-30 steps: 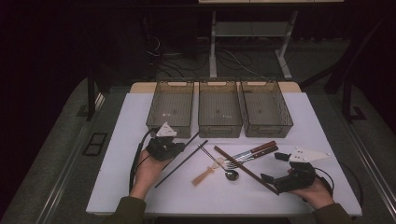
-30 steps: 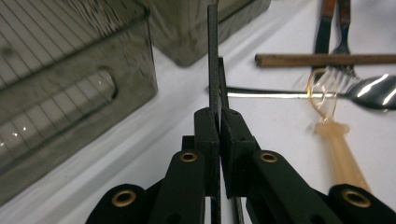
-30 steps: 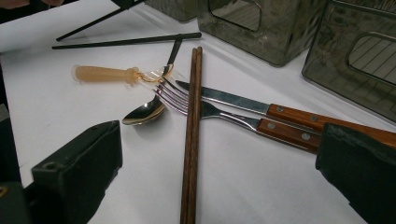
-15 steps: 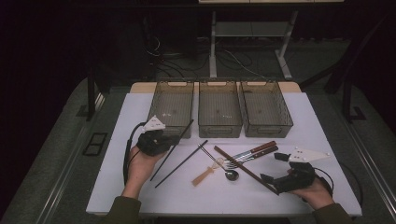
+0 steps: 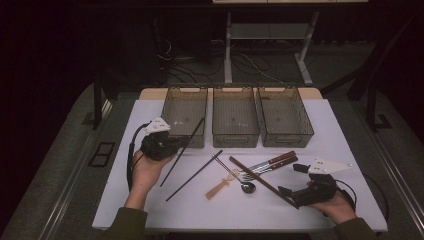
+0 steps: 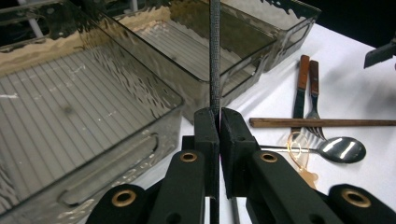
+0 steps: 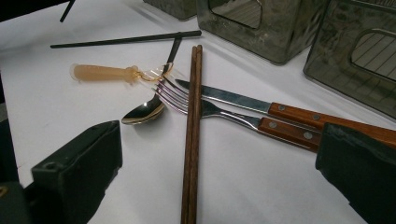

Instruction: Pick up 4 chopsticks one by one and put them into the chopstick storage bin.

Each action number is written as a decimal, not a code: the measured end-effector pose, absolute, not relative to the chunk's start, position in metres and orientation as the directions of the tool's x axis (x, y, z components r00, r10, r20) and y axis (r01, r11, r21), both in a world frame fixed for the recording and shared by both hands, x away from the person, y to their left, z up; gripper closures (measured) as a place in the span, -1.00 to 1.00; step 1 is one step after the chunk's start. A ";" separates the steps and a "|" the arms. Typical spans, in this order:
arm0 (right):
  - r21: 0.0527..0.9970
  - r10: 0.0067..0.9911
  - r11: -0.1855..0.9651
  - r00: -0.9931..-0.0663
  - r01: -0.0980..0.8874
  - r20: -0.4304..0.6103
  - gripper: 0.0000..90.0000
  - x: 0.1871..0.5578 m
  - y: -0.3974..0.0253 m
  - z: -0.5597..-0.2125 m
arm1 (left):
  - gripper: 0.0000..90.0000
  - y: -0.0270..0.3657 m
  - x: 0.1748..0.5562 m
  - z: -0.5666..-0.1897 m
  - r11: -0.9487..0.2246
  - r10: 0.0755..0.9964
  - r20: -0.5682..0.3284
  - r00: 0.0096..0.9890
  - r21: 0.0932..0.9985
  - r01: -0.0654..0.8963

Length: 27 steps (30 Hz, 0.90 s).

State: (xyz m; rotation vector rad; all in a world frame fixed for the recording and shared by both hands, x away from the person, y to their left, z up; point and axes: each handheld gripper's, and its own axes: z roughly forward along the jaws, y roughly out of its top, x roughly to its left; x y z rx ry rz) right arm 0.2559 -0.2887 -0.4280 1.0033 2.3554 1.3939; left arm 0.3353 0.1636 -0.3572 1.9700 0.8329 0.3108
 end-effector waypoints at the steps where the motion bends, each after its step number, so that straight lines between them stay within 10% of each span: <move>1: 0.840 0.657 0.315 -0.741 0.442 0.143 -0.98 0.256 -0.289 -0.428 | 0.91 0.164 0.337 -0.356 -0.321 0.666 -0.118 0.736 0.846 0.426; 27: 0.834 0.666 0.318 -0.732 0.451 0.142 -0.98 0.257 -0.285 -0.431 | 0.91 0.163 0.389 -0.318 -0.285 0.669 -0.129 0.732 0.865 0.413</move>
